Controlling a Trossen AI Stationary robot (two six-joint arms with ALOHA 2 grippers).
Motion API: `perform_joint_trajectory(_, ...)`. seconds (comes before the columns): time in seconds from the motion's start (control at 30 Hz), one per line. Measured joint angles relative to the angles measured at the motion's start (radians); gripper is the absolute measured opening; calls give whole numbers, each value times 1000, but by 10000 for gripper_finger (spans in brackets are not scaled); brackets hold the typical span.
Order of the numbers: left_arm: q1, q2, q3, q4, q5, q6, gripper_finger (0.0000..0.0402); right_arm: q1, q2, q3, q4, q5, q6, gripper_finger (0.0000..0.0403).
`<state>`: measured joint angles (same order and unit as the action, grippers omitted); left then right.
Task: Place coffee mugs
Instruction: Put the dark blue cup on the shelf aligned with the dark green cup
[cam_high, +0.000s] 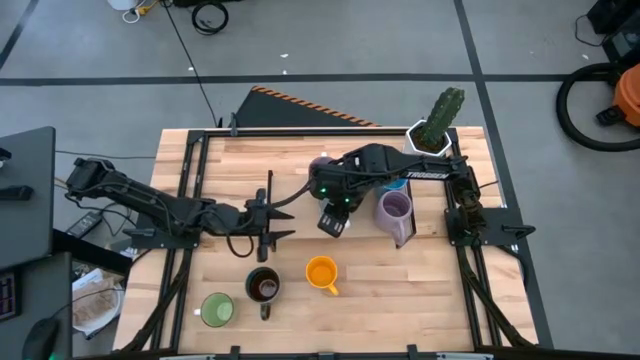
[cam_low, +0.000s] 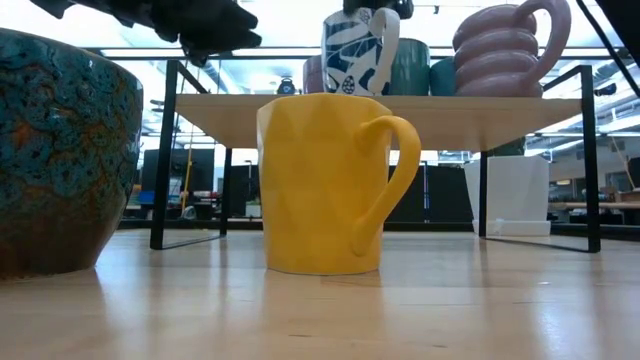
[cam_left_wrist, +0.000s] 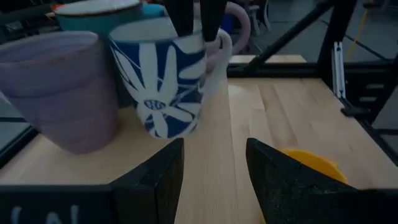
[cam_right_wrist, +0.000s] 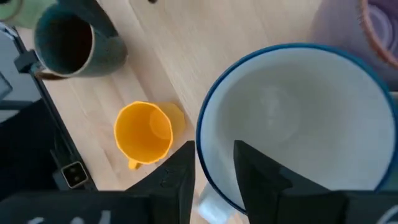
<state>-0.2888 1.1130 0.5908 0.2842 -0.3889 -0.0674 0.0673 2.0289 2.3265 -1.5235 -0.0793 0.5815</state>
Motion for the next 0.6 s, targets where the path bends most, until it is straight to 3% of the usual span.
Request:
perform_joint_trajectory(0.33, 72, 102, 0, 147, -8, 8, 180, 20, -22, 26, -47, -23, 1, 118)
perform_joint_trajectory(0.6, 103, 211, 23, 206, -6, 11, 180, 89, -42, 30, -48, 39, -9, 119)
